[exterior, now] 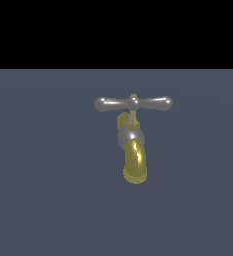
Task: Turn on the faucet by rotating a designated handle.
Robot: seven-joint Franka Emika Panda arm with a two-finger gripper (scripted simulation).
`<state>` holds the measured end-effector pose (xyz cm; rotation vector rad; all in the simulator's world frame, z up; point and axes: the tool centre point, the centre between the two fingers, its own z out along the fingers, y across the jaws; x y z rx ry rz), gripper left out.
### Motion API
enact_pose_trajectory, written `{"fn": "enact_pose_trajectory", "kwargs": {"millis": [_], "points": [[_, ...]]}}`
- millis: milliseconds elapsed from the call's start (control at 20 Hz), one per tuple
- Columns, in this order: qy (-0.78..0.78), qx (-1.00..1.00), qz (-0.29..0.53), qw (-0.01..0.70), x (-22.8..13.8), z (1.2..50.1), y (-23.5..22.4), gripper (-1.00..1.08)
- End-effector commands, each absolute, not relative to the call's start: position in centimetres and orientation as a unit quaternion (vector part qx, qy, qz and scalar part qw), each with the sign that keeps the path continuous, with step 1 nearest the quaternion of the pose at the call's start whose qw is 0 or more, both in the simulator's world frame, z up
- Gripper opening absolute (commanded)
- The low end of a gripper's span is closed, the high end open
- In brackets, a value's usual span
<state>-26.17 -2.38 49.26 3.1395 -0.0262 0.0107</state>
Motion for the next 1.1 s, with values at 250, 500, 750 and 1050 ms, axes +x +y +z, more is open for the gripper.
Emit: {"fn": "enact_pose_trajectory", "kwargs": {"millis": [250,500,750,1050], "points": [[-0.001,1.000,0.003,0.001,-26.1,49.0,-2.6,-1.00],[0.021,1.000,0.003,0.001,-26.1,48.2,-3.2,-1.00],[0.058,0.998,0.003,0.001,-25.9,46.8,-4.2,-1.00],[0.121,0.993,0.003,0.001,-25.4,44.5,-5.9,-1.00]]}}
